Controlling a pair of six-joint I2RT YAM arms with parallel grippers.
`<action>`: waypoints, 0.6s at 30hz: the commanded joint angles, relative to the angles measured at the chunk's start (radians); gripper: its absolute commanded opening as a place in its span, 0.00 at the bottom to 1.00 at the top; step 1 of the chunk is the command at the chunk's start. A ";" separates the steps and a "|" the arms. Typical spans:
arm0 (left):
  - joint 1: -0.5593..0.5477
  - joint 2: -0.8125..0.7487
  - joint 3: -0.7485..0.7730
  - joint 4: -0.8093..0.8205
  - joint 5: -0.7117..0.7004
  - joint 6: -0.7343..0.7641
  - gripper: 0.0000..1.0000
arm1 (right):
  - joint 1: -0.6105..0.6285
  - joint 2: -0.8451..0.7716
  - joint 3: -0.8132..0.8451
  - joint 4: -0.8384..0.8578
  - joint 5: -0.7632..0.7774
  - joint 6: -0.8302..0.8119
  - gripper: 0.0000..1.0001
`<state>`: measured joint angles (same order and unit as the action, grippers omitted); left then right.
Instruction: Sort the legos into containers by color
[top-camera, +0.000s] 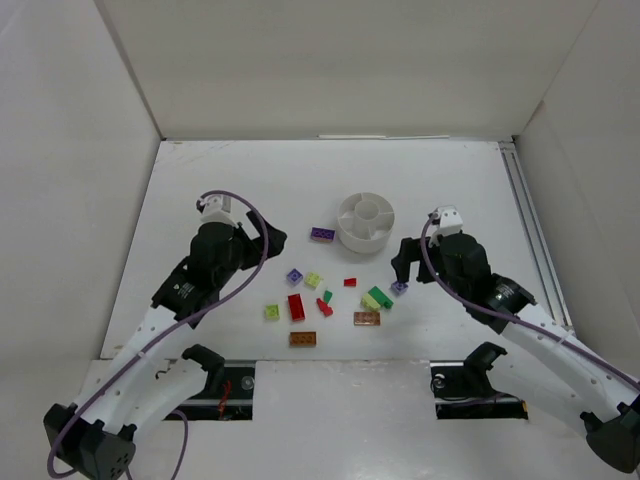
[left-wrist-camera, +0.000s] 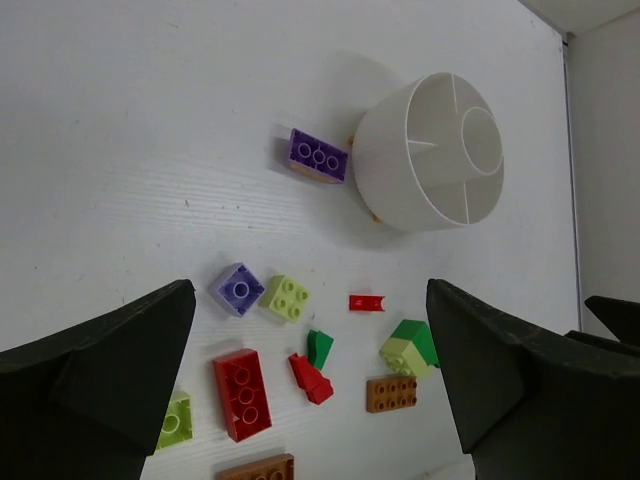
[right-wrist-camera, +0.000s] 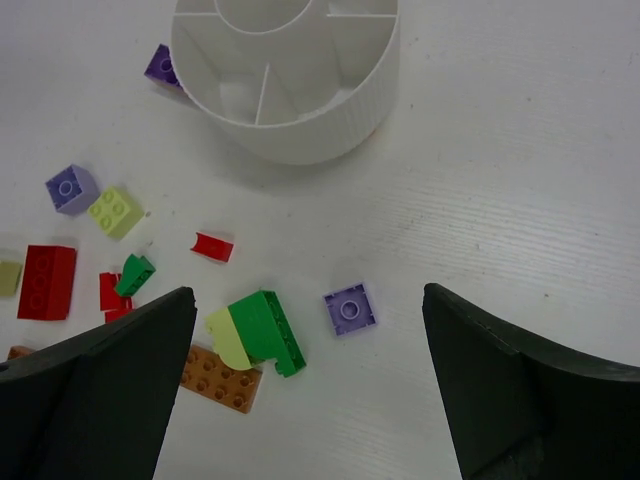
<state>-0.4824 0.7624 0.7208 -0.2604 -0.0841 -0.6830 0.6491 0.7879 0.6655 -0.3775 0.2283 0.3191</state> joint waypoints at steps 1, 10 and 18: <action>-0.004 0.032 0.014 0.021 0.070 0.007 1.00 | 0.007 -0.006 0.025 0.038 -0.046 -0.025 1.00; -0.004 0.057 -0.077 0.081 0.144 -0.013 1.00 | 0.017 0.109 -0.003 0.046 -0.158 -0.045 1.00; -0.004 0.091 -0.118 0.043 0.135 -0.041 1.00 | 0.046 0.198 0.006 -0.058 0.054 0.140 0.84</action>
<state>-0.4824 0.8566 0.6189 -0.2173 0.0441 -0.7055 0.6899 0.9836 0.6575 -0.3878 0.1642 0.3401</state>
